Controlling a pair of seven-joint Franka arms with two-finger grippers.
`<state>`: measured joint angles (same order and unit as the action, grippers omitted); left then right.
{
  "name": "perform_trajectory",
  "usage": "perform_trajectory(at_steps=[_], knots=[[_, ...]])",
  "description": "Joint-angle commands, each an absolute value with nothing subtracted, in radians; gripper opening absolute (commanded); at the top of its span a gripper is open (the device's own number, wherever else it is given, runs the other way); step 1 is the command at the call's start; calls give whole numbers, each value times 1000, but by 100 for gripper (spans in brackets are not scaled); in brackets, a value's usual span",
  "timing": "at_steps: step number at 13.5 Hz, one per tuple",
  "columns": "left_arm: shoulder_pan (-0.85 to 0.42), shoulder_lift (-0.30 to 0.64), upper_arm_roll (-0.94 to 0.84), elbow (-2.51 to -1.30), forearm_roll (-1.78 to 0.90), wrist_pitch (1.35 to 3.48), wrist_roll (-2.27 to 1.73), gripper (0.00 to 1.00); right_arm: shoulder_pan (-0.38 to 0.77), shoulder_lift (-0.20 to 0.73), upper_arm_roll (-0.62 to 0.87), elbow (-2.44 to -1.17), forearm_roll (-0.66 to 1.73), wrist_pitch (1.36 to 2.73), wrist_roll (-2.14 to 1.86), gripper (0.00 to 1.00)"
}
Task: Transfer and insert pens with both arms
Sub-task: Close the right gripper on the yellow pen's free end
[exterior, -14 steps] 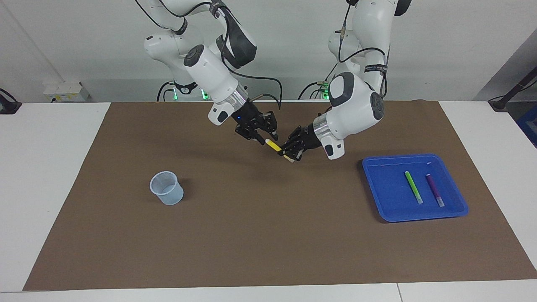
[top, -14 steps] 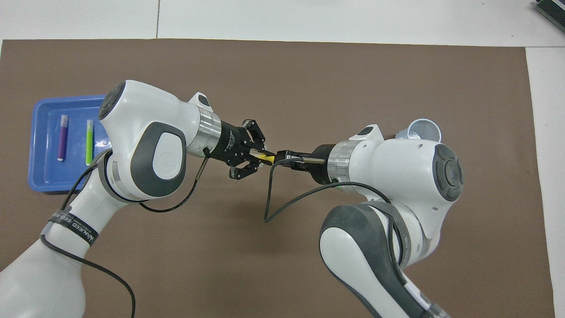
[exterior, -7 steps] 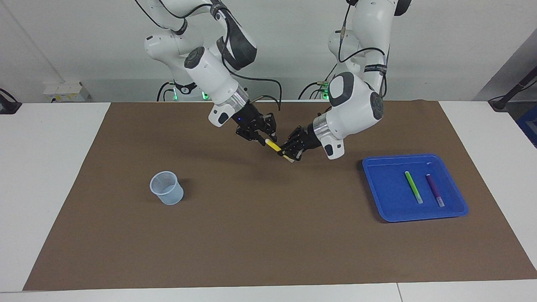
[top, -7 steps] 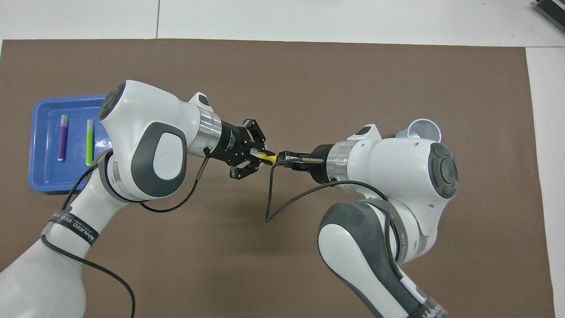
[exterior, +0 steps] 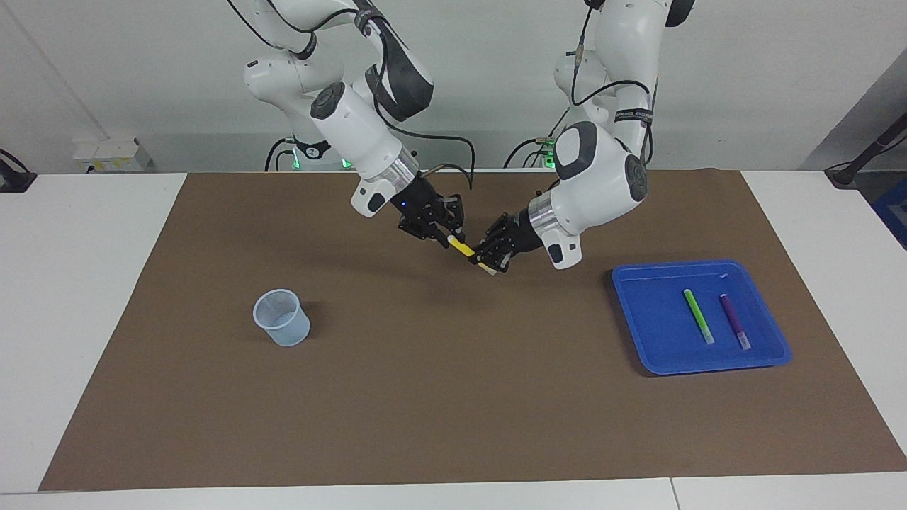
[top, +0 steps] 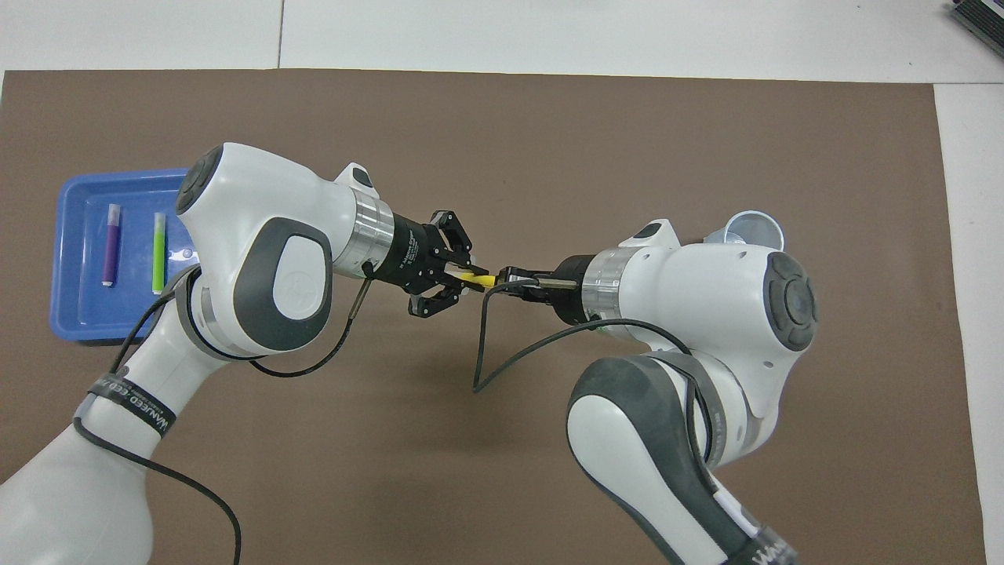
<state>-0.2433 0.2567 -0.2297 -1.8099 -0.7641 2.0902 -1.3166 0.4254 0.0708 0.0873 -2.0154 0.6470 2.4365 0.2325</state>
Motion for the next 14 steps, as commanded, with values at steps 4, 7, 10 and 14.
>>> perform_trajectory(at_steps=[4, 7, 10, 14], knots=[[-261, 244, -216, -1827, -784, 2111, -1328, 0, 416, 87, 92, -2000, 669, 2451, 201, 26], [-261, 244, -216, -1827, -784, 2111, -1328, 0, 417, 87, 92, -2000, 669, 2451, 199, 26], [-261, 244, -216, -1827, -784, 2111, -1328, 0, 416, 87, 92, -2000, 667, 2453, 198, 25], [-261, 244, -216, -1827, -782, 2112, -1325, 0, 416, 89, 92, -1999, 667, 2456, 180, 11]])
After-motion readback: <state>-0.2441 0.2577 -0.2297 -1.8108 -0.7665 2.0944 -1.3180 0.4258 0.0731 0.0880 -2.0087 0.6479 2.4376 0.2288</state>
